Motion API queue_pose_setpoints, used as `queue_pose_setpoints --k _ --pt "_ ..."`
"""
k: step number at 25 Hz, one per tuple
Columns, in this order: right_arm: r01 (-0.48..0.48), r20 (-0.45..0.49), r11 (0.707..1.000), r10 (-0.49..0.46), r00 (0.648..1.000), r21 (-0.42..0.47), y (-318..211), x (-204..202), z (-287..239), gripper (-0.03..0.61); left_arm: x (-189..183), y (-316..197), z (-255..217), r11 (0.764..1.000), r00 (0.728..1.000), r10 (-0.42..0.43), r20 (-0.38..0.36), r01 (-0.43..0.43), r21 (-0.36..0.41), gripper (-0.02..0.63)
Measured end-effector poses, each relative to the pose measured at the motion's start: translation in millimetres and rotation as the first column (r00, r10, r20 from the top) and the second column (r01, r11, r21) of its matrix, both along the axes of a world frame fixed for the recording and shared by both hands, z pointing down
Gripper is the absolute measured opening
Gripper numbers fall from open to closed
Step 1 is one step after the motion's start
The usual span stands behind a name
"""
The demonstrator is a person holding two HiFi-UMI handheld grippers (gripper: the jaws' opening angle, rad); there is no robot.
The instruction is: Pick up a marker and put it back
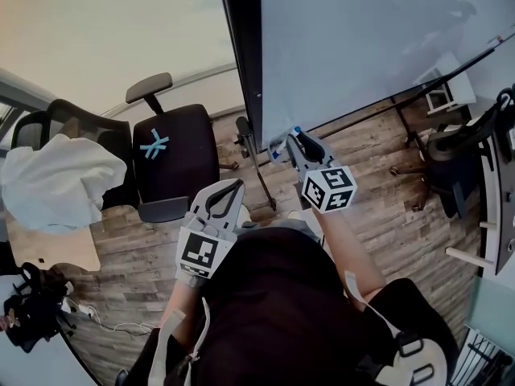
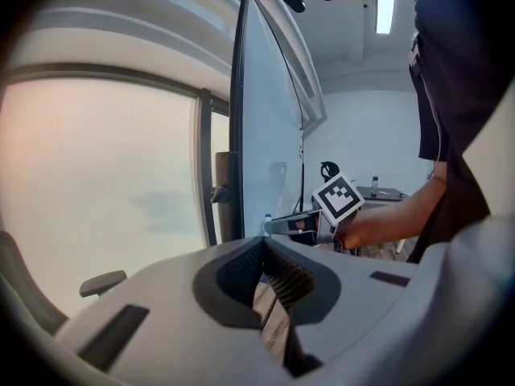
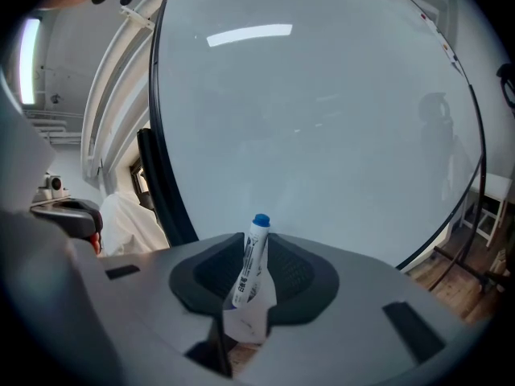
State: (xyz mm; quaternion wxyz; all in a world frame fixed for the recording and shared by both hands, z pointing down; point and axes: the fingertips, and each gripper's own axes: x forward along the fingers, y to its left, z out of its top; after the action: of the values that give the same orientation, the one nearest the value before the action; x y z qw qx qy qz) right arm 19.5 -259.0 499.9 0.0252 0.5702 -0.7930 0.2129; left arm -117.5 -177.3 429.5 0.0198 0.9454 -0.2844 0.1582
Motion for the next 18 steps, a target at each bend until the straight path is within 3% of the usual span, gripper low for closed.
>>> queue_pose_setpoints --k 18 --pt "-0.043 0.039 0.999 0.042 0.998 0.021 6.2 8.9 -20.7 0.080 8.7 -12.9 -3.4 0.999 0.999 0.037 -0.033 -0.037 0.000 0.006"
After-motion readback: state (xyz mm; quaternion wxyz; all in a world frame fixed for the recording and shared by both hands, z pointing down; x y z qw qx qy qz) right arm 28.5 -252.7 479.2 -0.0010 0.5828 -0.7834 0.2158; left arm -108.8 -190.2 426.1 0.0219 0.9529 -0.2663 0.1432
